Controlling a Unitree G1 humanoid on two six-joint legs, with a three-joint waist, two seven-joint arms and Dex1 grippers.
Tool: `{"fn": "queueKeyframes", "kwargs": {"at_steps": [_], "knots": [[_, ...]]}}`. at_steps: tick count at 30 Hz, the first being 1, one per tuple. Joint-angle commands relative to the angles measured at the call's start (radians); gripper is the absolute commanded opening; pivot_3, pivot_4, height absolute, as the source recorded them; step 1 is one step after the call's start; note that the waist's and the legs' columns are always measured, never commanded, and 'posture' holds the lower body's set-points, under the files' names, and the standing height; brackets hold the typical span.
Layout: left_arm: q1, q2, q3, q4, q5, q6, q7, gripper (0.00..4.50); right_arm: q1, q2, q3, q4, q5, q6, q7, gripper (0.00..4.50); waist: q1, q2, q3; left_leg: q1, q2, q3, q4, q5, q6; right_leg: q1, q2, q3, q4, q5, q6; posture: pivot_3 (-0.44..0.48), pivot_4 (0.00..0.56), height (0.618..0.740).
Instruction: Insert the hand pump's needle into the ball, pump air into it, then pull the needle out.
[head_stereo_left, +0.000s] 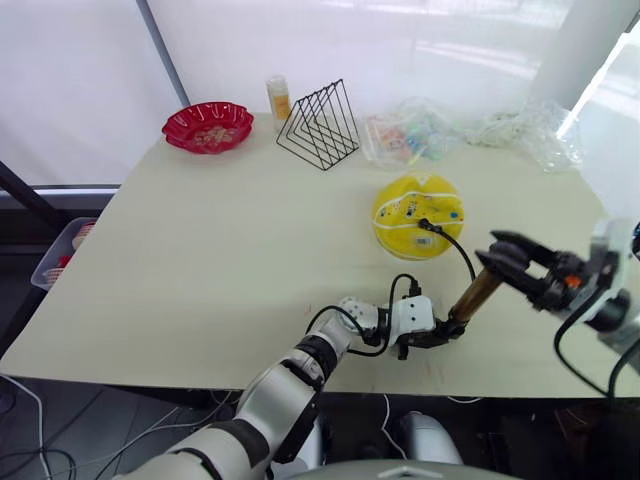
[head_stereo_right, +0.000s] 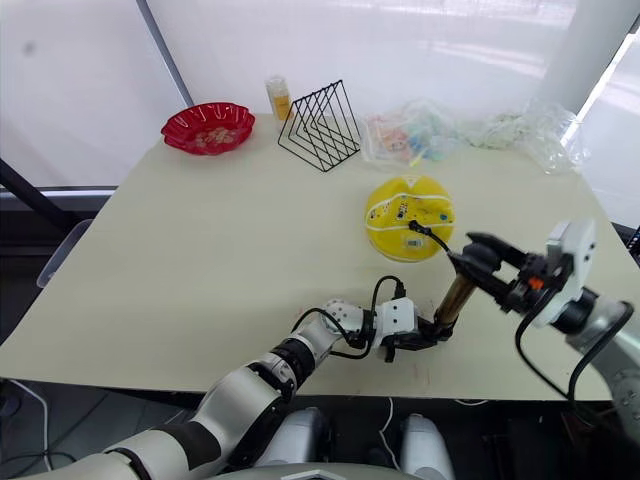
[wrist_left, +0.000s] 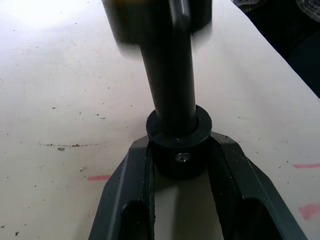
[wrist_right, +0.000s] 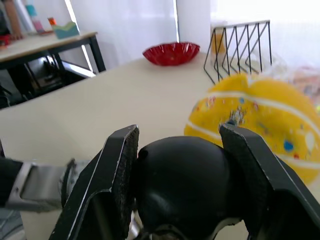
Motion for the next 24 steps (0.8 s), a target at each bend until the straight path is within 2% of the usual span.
{"fn": "queueKeyframes", "kwargs": {"at_steps": [1,4,8,13,17,18,20,24], "knots": [[0.069,0.04,-0.073,0.104,0.091,0.051,-0.037,1.02,-0.113,-0.085,-0.257,-0.011,0.093,-0.025,-0.059,2.07,0.002,-0.001,0.001,0.0,0.0,0.0,0.0,0.0,0.0,0.0,0.0,0.0,0.0,0.0,0.0,0.0,0.15,0.737],[0.069,0.042,-0.074,0.105,0.093,0.052,-0.037,1.02,-0.158,-0.144,-0.318,-0.013,0.19,0.036,-0.088,2.07,0.003,-0.003,0.003,-0.002,-0.001,-0.004,0.001,0.0,0.0,0.0,0.0,0.012,-0.001,-0.001,0.001,0.0,0.15,0.737],[0.071,0.043,-0.075,0.105,0.093,0.05,-0.038,1.02,-0.157,-0.144,-0.34,-0.027,0.238,0.07,-0.115,2.07,0.006,-0.004,0.004,-0.005,-0.002,-0.012,0.001,0.0,-0.001,0.0,-0.002,0.015,-0.003,-0.001,0.002,0.0,0.15,0.737],[0.071,0.043,-0.076,0.104,0.093,0.05,-0.039,1.02,0.021,-0.05,-0.278,-0.105,0.154,0.084,-0.086,2.07,0.005,-0.007,0.002,-0.007,-0.003,-0.012,0.002,0.001,-0.001,0.0,-0.002,0.014,-0.002,-0.001,0.003,0.0,0.15,0.737],[0.072,0.045,-0.079,0.104,0.09,0.049,-0.039,1.02,0.062,-0.029,-0.268,-0.122,0.131,0.068,-0.078,2.07,0.0,-0.012,-0.001,-0.005,-0.003,-0.011,0.002,0.0,-0.001,0.001,-0.002,0.015,-0.002,-0.002,0.003,0.0,0.15,0.737],[0.071,0.045,-0.079,0.104,0.09,0.05,-0.037,1.02,0.103,0.032,-0.212,-0.124,0.078,0.035,-0.079,2.07,0.0,-0.012,-0.001,-0.004,-0.003,-0.011,0.002,0.0,-0.001,0.002,-0.002,0.016,-0.002,-0.002,0.003,0.0,0.15,0.737],[0.071,0.047,-0.08,0.105,0.091,0.051,-0.036,1.02,0.175,0.125,-0.113,-0.12,-0.024,-0.024,-0.068,2.07,0.003,-0.023,-0.008,-0.001,-0.003,-0.011,0.0,0.0,-0.001,0.002,-0.001,0.017,-0.002,-0.001,0.005,0.0,0.15,0.737],[0.07,0.046,-0.08,0.105,0.092,0.051,-0.033,1.02,0.256,0.257,0.04,-0.071,-0.199,-0.151,-0.036,2.07,0.0,-0.019,-0.015,0.001,0.001,-0.01,-0.001,0.0,-0.001,0.002,0.002,0.019,-0.001,-0.003,0.006,0.0,0.15,0.737]]}}
